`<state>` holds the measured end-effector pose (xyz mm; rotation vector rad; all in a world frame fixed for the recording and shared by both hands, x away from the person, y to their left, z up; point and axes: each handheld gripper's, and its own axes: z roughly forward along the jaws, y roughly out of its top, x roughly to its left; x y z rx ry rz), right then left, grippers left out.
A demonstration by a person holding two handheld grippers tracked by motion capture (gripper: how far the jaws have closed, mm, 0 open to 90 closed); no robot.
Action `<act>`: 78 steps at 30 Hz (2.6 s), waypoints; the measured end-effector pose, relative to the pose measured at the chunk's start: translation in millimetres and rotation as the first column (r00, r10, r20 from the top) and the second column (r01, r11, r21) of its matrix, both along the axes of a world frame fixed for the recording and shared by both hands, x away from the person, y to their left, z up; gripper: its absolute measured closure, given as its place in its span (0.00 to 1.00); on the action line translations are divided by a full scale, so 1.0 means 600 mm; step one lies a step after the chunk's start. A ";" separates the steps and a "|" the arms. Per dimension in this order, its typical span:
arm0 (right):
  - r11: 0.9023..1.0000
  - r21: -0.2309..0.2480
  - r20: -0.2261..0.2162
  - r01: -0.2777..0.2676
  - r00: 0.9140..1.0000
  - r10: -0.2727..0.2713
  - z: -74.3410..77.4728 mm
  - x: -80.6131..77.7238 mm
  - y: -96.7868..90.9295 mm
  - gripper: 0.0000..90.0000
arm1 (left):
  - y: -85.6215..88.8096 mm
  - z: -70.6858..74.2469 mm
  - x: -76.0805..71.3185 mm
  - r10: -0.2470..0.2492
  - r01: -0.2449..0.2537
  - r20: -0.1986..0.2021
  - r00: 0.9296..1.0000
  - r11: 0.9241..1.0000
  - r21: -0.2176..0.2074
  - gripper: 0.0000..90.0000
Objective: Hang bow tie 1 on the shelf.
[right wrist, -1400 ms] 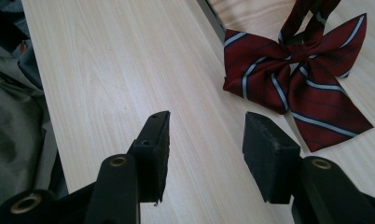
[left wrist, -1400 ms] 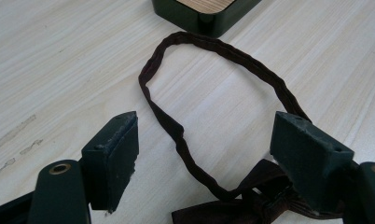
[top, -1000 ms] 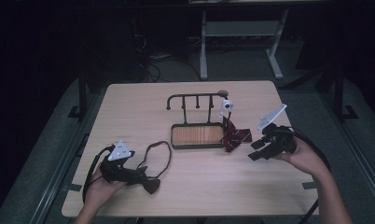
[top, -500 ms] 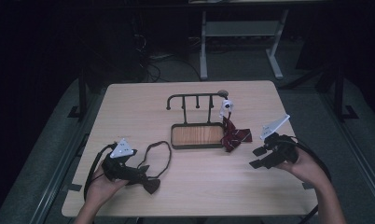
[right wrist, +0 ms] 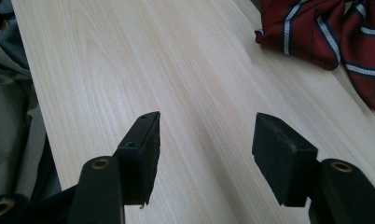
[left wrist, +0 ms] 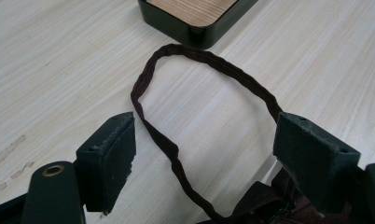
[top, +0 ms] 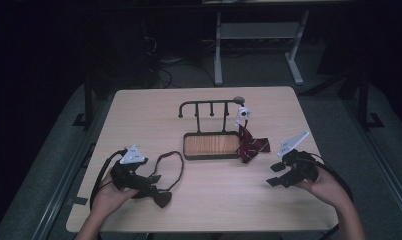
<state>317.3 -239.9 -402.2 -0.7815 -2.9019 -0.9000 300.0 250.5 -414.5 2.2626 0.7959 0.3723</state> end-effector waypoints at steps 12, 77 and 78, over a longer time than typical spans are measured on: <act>1.000 -0.002 0.014 0.002 1.000 -0.002 -0.003 -0.012 0.003 0.45 | -0.006 0.016 0.022 0.002 0.000 -0.040 0.999 0.999 0.053 0.19; 1.000 0.017 0.024 0.006 1.000 -0.006 0.002 -0.029 -0.007 0.47 | -0.069 -0.037 0.182 0.045 0.065 -0.291 0.956 0.932 0.358 0.99; 1.000 0.017 0.025 0.005 1.000 -0.006 0.002 -0.029 -0.008 0.47 | -0.069 -0.035 0.182 0.041 0.068 -0.288 0.957 0.931 0.358 0.99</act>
